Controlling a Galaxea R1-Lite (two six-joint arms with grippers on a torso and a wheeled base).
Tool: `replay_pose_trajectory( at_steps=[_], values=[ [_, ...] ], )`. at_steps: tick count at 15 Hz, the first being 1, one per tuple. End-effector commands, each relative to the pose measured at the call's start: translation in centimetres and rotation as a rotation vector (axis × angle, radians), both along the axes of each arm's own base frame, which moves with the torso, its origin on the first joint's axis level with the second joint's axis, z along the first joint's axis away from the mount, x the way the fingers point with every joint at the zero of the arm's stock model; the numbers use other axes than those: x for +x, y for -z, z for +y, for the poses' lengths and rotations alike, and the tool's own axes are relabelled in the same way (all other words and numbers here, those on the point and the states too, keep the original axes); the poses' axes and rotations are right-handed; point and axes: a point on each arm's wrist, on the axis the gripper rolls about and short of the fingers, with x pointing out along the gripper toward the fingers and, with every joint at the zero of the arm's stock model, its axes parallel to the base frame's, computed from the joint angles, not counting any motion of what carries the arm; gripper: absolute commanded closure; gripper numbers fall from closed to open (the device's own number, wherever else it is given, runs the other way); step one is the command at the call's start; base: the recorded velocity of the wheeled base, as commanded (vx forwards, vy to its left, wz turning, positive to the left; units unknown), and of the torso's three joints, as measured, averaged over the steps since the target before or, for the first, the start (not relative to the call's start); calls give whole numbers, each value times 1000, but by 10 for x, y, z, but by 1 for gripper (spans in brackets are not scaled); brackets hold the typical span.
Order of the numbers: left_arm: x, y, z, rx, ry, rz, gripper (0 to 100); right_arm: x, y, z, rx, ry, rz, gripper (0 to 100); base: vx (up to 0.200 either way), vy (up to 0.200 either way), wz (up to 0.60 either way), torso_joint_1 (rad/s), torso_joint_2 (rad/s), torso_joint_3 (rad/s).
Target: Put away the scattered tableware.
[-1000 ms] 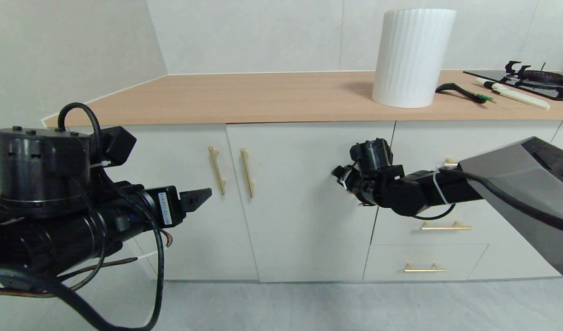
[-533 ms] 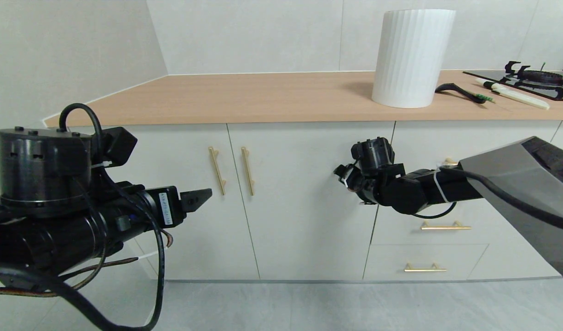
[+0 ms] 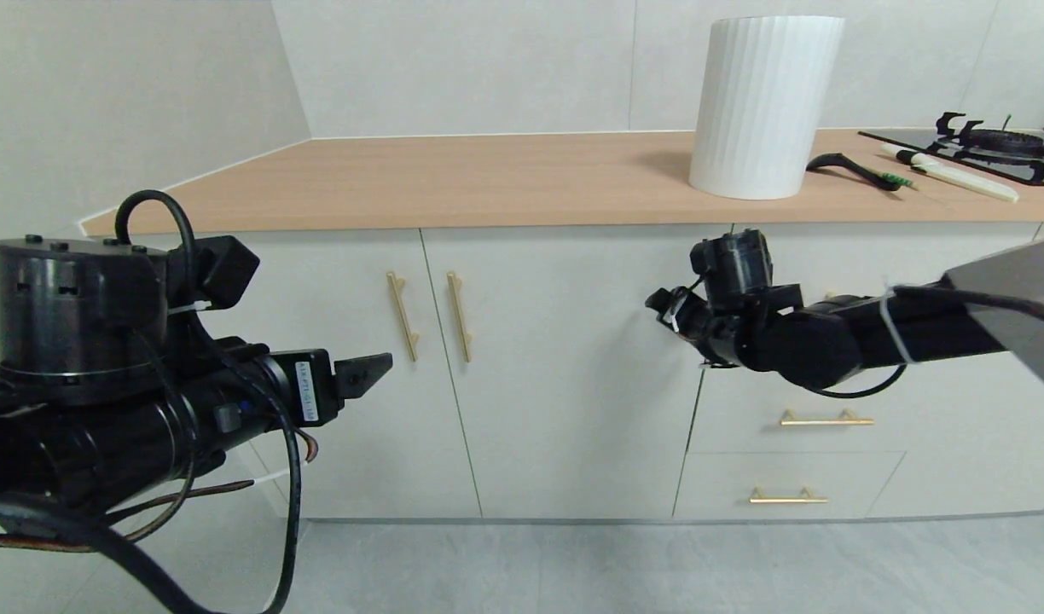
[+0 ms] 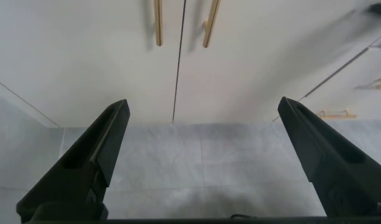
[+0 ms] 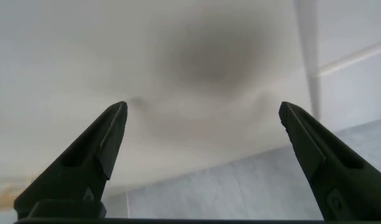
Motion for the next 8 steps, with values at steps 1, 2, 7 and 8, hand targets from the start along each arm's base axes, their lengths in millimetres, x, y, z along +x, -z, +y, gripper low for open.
replay_pose_trajectory(
  at_steps=[1, 2, 7, 8],
  values=[
    [-8, -4, 3, 1, 3, -16, 0, -70, -62, -42, -24, -15, -88, 0, 0, 0, 0, 0, 0, 0],
    [-16, -4, 7, 6, 4, -21, 0, -96, -72, -55, -40, -23, -102, 0, 0, 0, 0, 0, 0, 0],
    [-87, 13, 40, -1, -31, -79, 0, -254, -85, -134, -261, -125, -282, 0, 0, 0, 0, 0, 0, 0],
    [-98, 15, 46, 3, -41, -98, 0, -275, -82, -145, -273, -123, -319, 0, 0, 0, 0, 0, 0, 0]
  ],
)
